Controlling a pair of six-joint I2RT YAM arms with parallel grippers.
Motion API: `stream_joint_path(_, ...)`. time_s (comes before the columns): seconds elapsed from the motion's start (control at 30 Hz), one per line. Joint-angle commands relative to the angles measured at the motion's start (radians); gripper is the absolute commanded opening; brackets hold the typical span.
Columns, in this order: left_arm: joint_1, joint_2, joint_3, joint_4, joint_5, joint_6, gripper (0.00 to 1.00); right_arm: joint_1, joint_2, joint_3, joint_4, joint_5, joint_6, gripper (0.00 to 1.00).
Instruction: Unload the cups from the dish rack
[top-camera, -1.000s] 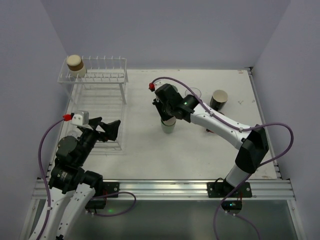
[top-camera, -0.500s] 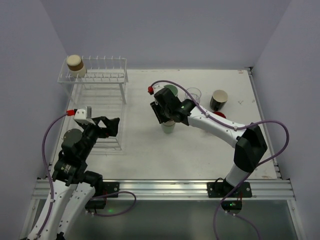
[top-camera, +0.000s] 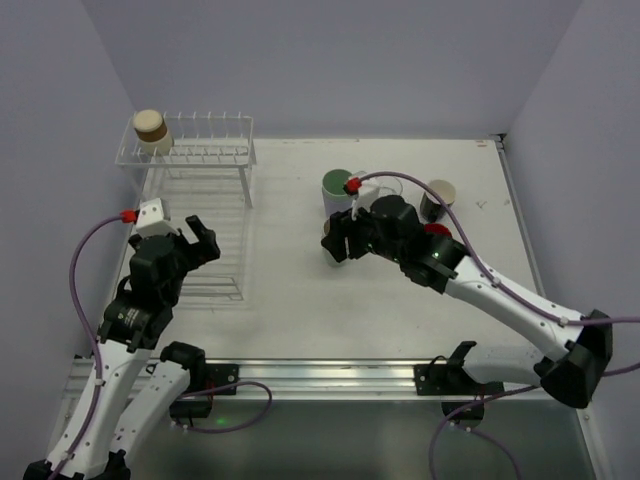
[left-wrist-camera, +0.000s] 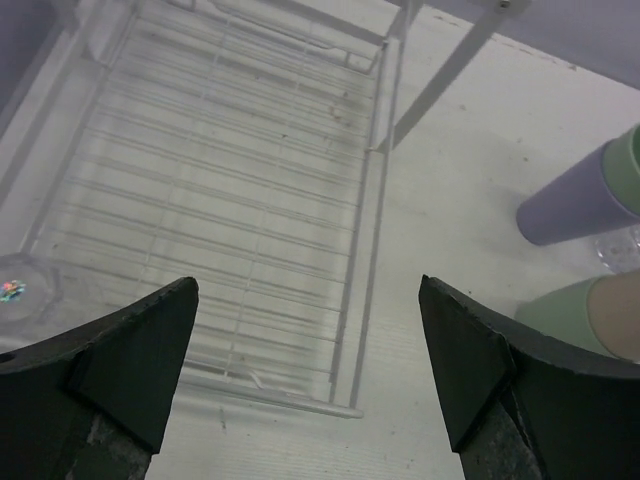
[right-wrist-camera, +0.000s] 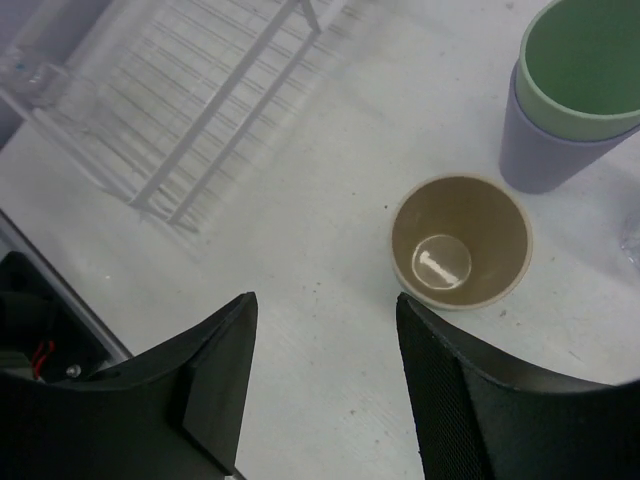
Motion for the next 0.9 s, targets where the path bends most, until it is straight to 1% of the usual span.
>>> stream_joint_path(0.0, 0.008, 0.037, 0.051, -0.101, -0.224, -0.07, 0.94, 0.003, -0.133, -0.126, 0.13, -0.088, 0.061, 0.6)
stream_joint_path(0.03, 0.01, 0.059, 0.061, -0.115, -0.255, -0.066, 0.94, 0.003, -0.183, -0.151, 0.151, -0.087, 0.062, 0.6)
stream_joint_path(0.1, 0.033, 0.143, 0.096, -0.141, -0.324, -0.07, 0.91, 0.003, -0.225, -0.206, 0.153, -0.076, 0.061, 0.6)
stream_joint_path(0.13, 0.06, 0.175, 0.111, -0.152, -0.308, -0.066, 0.9, 0.003, -0.243, -0.218, 0.15, -0.077, 0.059, 0.6)
stream_joint_path(0.17, 0.092, 0.235, 0.129, -0.172, -0.257, -0.049, 0.89, 0.003, -0.278, -0.244, 0.153, -0.085, 0.061, 0.6)
stream_joint_path(0.2, 0.181, 0.258, 0.157, -0.181, -0.135, -0.04, 0.89, 0.003, -0.296, -0.26, 0.168, -0.087, 0.064, 0.6)
stream_joint_path(0.23, 0.226, 0.276, 0.163, -0.183, -0.08, -0.017, 0.89, 0.003, -0.311, -0.283, 0.177, -0.088, 0.067, 0.6)
stream_joint_path(0.27, 0.305, 0.308, 0.183, -0.192, -0.005, -0.007, 0.89, 0.003, -0.332, -0.294, 0.193, -0.09, 0.068, 0.6)
stream_joint_path(0.37, 0.407, 0.379, 0.24, -0.255, 0.053, 0.029, 0.89, 0.003, -0.352, -0.318, 0.207, -0.097, 0.081, 0.6)
stream_joint_path(0.4, 0.441, 0.399, 0.287, -0.278, 0.059, 0.037, 0.89, 0.003, -0.349, -0.317, 0.202, -0.093, 0.081, 0.6)
stream_joint_path(0.43, 0.453, 0.419, 0.312, -0.325, 0.051, 0.049, 0.89, 0.003, -0.346, -0.317, 0.202, -0.091, 0.081, 0.6)
stream_joint_path(0.53, 0.504, 0.493, 0.367, -0.367, 0.07, 0.088, 0.89, 0.003, -0.323, -0.314, 0.205, -0.08, 0.085, 0.6)
stream_joint_path(0.57, 0.513, 0.538, 0.381, -0.382, 0.074, 0.089, 0.89, 0.003, -0.317, -0.311, 0.202, -0.083, 0.085, 0.6)
stream_joint_path(0.67, 0.548, 0.605, 0.384, -0.396, 0.071, 0.109, 0.89, 0.003, -0.29, -0.317, 0.22, -0.087, 0.09, 0.6)
stream_joint_path(0.87, 0.58, 0.695, 0.4, -0.419, 0.05, 0.115, 0.89, 0.003, -0.227, -0.298, 0.208, -0.071, 0.087, 0.6)
